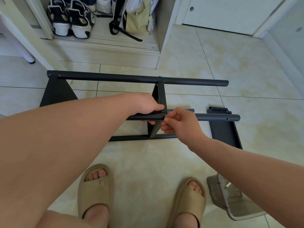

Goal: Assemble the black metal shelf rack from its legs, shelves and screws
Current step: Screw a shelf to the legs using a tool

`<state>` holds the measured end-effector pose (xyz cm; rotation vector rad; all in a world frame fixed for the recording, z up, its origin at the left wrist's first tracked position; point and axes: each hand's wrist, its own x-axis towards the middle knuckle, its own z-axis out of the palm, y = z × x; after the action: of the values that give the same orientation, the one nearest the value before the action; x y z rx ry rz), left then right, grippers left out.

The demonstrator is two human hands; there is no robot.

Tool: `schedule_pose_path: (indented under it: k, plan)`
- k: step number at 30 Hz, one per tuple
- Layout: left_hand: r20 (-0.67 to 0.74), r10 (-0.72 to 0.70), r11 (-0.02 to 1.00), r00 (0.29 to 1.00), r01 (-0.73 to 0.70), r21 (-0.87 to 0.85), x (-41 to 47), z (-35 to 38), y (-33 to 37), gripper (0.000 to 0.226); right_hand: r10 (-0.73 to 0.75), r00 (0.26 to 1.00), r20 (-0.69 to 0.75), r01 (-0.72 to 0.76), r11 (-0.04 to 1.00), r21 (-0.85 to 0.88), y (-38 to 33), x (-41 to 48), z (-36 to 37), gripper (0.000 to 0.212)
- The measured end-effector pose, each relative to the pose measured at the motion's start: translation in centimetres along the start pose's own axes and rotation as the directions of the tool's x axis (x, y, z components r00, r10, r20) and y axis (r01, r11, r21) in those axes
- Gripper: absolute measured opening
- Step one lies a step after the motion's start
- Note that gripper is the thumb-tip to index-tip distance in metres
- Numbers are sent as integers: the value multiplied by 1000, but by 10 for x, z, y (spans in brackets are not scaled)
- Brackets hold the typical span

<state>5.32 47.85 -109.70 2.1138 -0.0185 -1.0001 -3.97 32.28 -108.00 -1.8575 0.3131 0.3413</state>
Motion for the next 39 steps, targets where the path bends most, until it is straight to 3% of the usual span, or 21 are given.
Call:
schedule_pose_path:
  k: [5,8,10,16,18,21,26,30,35,39]
  plan:
    - [1,-9,1000,1000,9,-7,-1,0,0,40,-63,998,19,66,943,-325,-6,4,-2,19]
    - [0,-19,1000,1000,19,1,-2,1,0,40,-77,995,63,96,913,-396,-9,5,-6,22]
    - [-2,-23,1000,1000,23,5,-3,2,2,40,-79,994,74,101,920,-379,-8,6,-9,20]
    - [2,-64,998,998,64,3,-5,2,5,43,25,999,33,-24,998,-55,-1,3,-2,15]
    - [-8,-67,998,998,67,4,-6,2,6,44,-5,1000,18,7,991,-134,-1,3,-2,17]
    - [-21,-68,997,997,69,37,-8,3,8,45,-136,989,55,144,823,-549,-3,5,-9,14]
    - [-17,-91,994,996,91,55,-9,3,8,45,-241,967,85,214,577,-788,-9,13,-10,15]
    - [5,-45,999,999,45,-9,-9,3,6,39,-228,973,16,166,656,-737,-6,22,-17,25]
    - [-13,-18,999,1000,18,-30,-12,5,6,36,-210,976,62,200,737,-646,-5,27,-27,14]
    - [-87,8,1000,996,-8,2,-19,9,10,37,-276,959,62,234,652,-721,-1,23,-23,17]
